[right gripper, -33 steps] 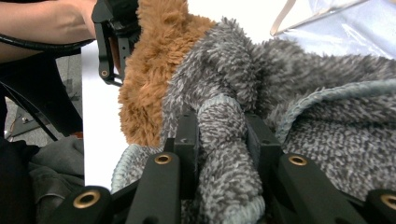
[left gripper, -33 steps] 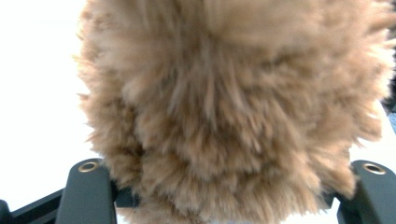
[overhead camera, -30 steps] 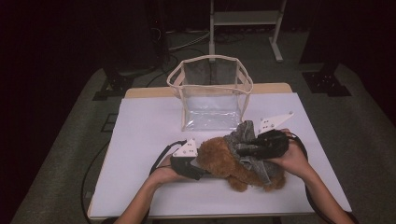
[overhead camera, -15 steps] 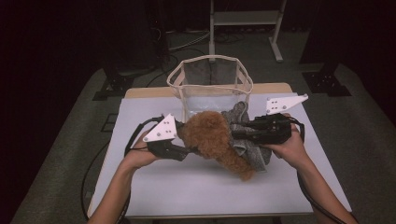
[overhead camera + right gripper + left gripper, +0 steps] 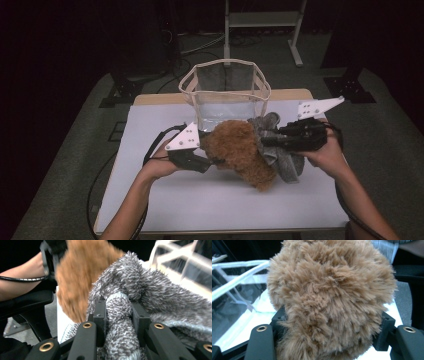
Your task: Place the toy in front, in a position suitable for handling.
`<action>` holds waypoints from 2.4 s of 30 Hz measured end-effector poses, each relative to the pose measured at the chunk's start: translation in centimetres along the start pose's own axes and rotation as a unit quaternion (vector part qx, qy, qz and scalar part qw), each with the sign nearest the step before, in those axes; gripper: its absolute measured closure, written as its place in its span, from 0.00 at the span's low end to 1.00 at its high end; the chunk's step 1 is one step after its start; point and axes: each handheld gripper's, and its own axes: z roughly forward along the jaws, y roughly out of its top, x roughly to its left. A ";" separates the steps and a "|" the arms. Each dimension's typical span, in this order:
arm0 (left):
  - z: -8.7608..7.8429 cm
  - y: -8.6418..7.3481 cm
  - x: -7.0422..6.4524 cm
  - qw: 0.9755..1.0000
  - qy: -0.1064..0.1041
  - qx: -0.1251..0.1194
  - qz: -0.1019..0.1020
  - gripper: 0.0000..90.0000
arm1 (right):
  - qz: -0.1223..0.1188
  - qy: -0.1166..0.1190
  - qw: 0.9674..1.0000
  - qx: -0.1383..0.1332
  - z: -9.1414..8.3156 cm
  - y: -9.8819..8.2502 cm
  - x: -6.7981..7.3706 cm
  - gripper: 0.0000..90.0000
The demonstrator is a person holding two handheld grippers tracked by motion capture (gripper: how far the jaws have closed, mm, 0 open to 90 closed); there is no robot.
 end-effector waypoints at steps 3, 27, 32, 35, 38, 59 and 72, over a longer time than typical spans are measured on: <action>1.2 1.3 -0.2 1.000 -0.005 0.005 0.020 0.37 | -0.025 -0.007 1.000 -0.002 -1.4 2.8 0.5 0.77; 6.6 3.1 0.3 0.999 -0.047 0.001 -0.011 0.11 | -0.042 -0.055 0.994 0.088 -3.1 3.0 0.2 0.78; 6.6 2.8 0.3 0.999 -0.045 -0.015 -0.016 0.26 | -0.035 -0.049 0.995 0.081 -3.1 2.9 0.0 0.78; 6.6 2.9 0.2 0.999 -0.036 -0.023 -0.013 0.35 | -0.040 -0.046 0.995 0.084 -3.1 3.6 0.1 0.78; 6.6 3.3 0.1 0.999 -0.028 -0.026 -0.009 0.37 | -0.059 -0.054 0.992 0.101 -2.9 5.1 0.7 0.78; 6.4 3.9 -0.5 1.000 -0.024 -0.014 0.013 0.35 | -0.048 -0.024 0.991 0.125 -3.6 7.2 0.0 0.77; 6.2 3.8 -0.3 0.999 -0.034 -0.010 0.004 0.25 | -0.041 0.002 0.995 0.096 -0.8 6.2 -0.3 0.77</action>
